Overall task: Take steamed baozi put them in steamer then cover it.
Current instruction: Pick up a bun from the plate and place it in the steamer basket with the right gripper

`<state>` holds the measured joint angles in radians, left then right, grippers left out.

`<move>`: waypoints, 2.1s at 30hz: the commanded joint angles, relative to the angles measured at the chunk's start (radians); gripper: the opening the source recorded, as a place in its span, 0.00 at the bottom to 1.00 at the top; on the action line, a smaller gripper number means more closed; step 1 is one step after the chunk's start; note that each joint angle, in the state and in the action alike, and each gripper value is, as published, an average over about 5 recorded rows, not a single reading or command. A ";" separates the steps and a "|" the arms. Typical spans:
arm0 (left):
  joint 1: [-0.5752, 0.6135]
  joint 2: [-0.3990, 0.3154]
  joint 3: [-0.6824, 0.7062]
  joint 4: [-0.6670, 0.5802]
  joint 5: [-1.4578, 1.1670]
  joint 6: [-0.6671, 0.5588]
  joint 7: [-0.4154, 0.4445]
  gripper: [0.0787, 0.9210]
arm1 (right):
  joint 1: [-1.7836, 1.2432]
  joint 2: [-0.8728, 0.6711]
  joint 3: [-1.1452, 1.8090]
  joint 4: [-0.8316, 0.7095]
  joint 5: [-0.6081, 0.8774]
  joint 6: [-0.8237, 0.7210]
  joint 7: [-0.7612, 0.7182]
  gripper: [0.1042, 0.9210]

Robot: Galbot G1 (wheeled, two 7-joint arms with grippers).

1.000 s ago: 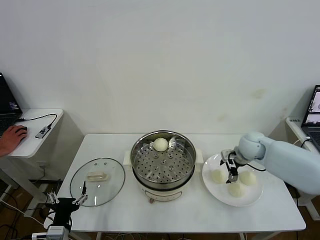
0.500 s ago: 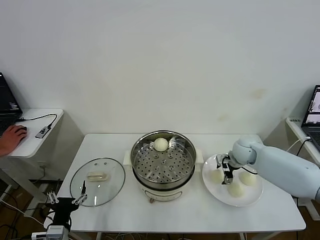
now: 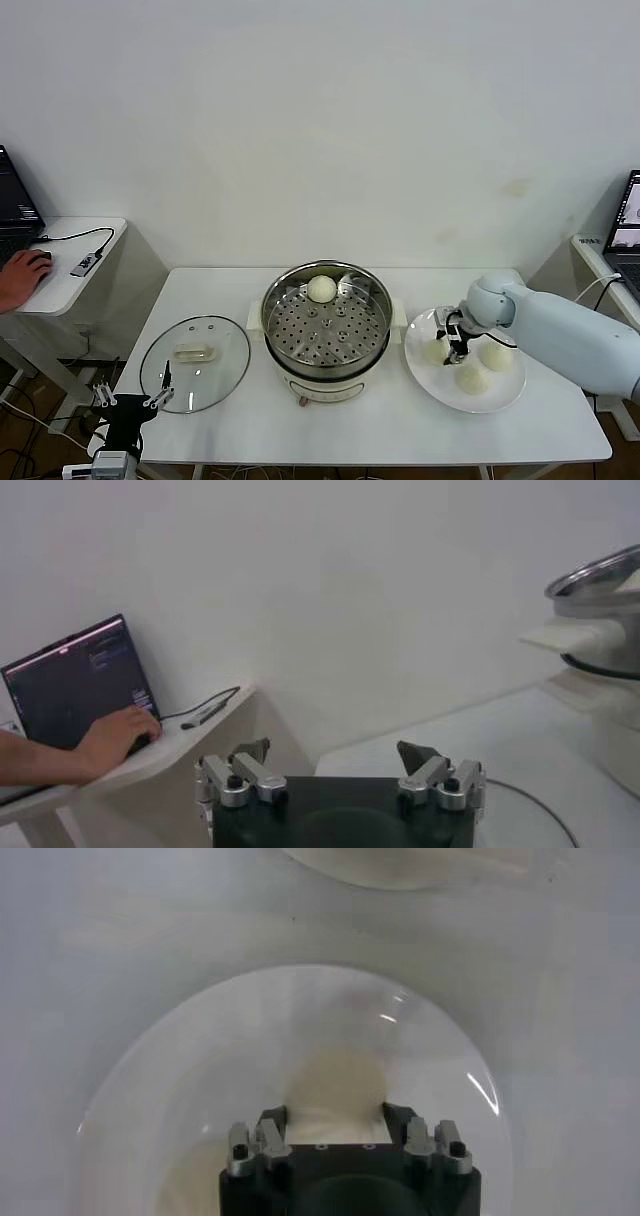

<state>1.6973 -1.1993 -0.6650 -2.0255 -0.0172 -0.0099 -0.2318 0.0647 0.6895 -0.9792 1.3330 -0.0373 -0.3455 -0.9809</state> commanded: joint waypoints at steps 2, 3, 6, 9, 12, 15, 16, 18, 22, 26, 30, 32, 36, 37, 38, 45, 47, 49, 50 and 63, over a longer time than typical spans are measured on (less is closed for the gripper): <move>-0.007 0.006 0.004 -0.003 -0.004 0.001 0.000 0.88 | 0.211 -0.090 -0.110 0.091 0.136 -0.028 -0.020 0.59; -0.009 0.007 0.006 -0.004 -0.005 0.002 0.000 0.88 | 0.254 -0.101 -0.132 0.104 0.162 -0.036 -0.023 0.59; -0.016 0.009 0.011 -0.005 -0.007 0.002 0.000 0.88 | 0.410 -0.118 -0.213 0.140 0.232 -0.059 -0.035 0.59; -0.022 0.011 0.016 -0.006 -0.010 0.003 0.000 0.88 | 0.586 -0.107 -0.315 0.176 0.301 -0.084 -0.040 0.60; -0.027 0.013 0.020 -0.006 -0.013 0.003 0.000 0.88 | 0.723 -0.070 -0.390 0.209 0.378 -0.118 -0.034 0.60; -0.034 0.010 0.023 -0.001 -0.018 0.002 -0.001 0.88 | 0.813 -0.015 -0.432 0.248 0.467 -0.157 -0.016 0.60; -0.036 0.009 0.024 0.001 -0.020 0.002 -0.002 0.88 | 0.838 0.009 -0.442 0.264 0.499 -0.171 -0.008 0.60; -0.039 0.008 0.026 0.003 -0.021 0.001 -0.002 0.88 | 0.874 0.058 -0.460 0.291 0.562 -0.198 0.010 0.60; -0.043 0.014 0.025 0.003 -0.026 0.001 -0.003 0.88 | 0.863 0.174 -0.462 0.300 0.662 -0.249 0.058 0.61; -0.043 0.015 0.018 0.003 -0.030 0.000 -0.004 0.88 | 0.781 0.291 -0.425 0.269 0.734 -0.292 0.106 0.61; -0.040 0.012 0.009 -0.002 -0.030 0.000 -0.004 0.88 | 0.686 0.406 -0.392 0.185 0.738 -0.309 0.122 0.61; -0.039 0.011 0.004 -0.005 -0.030 0.000 -0.004 0.88 | 0.642 0.458 -0.381 0.131 0.722 -0.312 0.117 0.61; -0.038 0.008 -0.004 -0.006 -0.032 -0.001 -0.005 0.88 | 0.561 0.540 -0.357 0.033 0.685 -0.313 0.099 0.61; -0.038 0.007 -0.005 -0.006 -0.032 -0.001 -0.005 0.88 | 0.545 0.558 -0.350 0.012 0.679 -0.314 0.096 0.61; -0.037 0.006 -0.006 -0.007 -0.032 -0.001 -0.005 0.88 | 0.530 0.574 -0.345 -0.007 0.672 -0.315 0.093 0.62; -0.038 -0.001 -0.005 -0.008 -0.031 -0.001 -0.005 0.88 | 0.454 0.648 -0.327 -0.101 0.631 -0.318 0.085 0.62; -0.039 0.000 -0.004 -0.007 -0.031 -0.001 -0.004 0.88 | 0.436 0.663 -0.321 -0.123 0.622 -0.318 0.086 0.62; -0.040 0.000 -0.004 -0.007 -0.031 -0.001 -0.004 0.88 | 0.421 0.676 -0.317 -0.145 0.614 -0.319 0.089 0.62; -0.040 0.000 -0.003 -0.007 -0.031 -0.001 -0.005 0.88 | 0.414 0.683 -0.316 -0.154 0.612 -0.320 0.092 0.62; -0.042 0.000 -0.003 -0.004 -0.032 -0.005 -0.005 0.88 | 0.372 0.721 -0.313 -0.196 0.609 -0.354 0.136 0.62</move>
<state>1.6561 -1.1991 -0.6678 -2.0288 -0.0490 -0.0142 -0.2367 0.4718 1.3674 -1.2970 1.1811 0.5761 -0.6890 -0.8573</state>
